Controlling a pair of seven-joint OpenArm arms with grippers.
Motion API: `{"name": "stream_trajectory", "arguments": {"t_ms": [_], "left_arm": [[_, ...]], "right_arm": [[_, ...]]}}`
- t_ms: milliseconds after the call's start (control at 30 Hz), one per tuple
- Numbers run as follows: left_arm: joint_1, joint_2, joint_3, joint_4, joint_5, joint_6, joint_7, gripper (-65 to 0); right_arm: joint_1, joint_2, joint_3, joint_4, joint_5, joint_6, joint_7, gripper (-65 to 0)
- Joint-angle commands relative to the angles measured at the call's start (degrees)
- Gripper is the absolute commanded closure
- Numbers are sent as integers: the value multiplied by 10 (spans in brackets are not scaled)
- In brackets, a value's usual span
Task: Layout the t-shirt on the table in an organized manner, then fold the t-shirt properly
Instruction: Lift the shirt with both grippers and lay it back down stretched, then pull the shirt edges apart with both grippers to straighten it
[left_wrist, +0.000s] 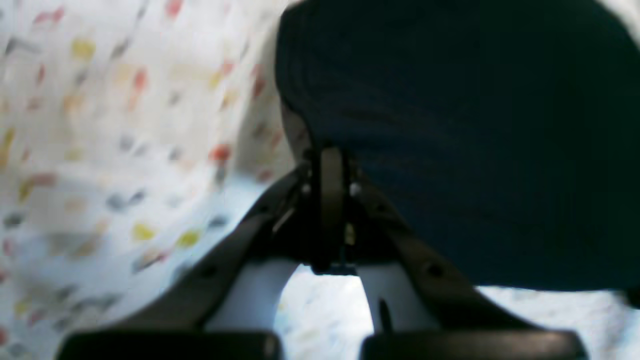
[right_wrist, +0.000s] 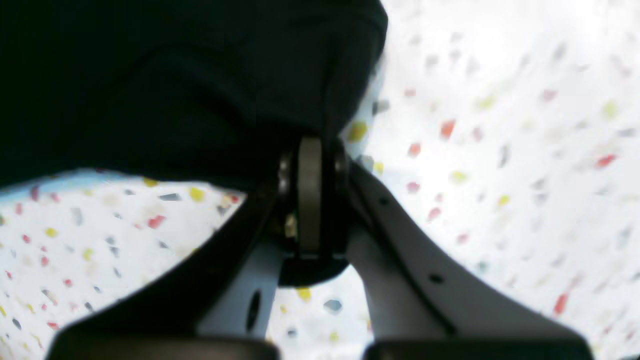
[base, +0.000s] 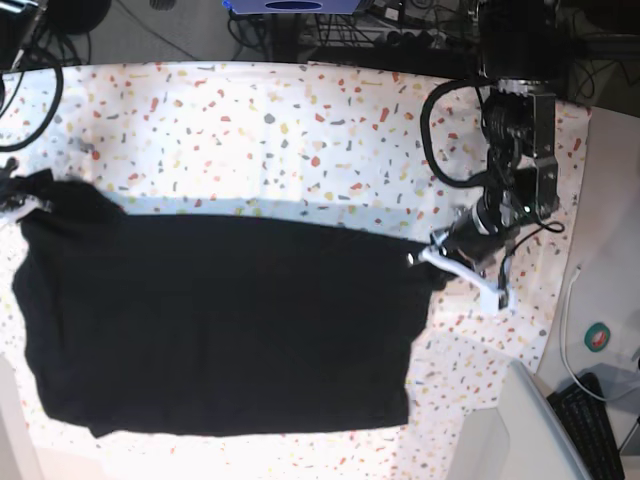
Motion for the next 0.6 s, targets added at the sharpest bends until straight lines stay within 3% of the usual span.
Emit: {"name": "stream_trajectory", "arguments": {"t_ms": [0, 100, 233, 333, 433, 567], "left_arm": [[0, -4, -3, 10, 12, -2, -39, 0], [22, -4, -2, 7, 39, -17, -95, 0], [34, -7, -6, 6, 43, -29, -98, 0], [43, -7, -4, 7, 43, -29, -98, 0], [54, -7, -8, 3, 43, -29, -100, 0], [61, -27, -7, -1, 43, -26, -102, 0]], "right_arm": [[0, 8, 5, 0, 1, -1, 10, 0], [-14, 1, 5, -9, 3, -1, -17, 0], [-18, -25, 7, 3, 3, -1, -73, 0], [-52, -43, 10, 54, 4, -1, -75, -173], [-106, -64, 11, 160, 5, -1, -94, -305], [-162, -89, 12, 282, 3, -1, -101, -309]]}}
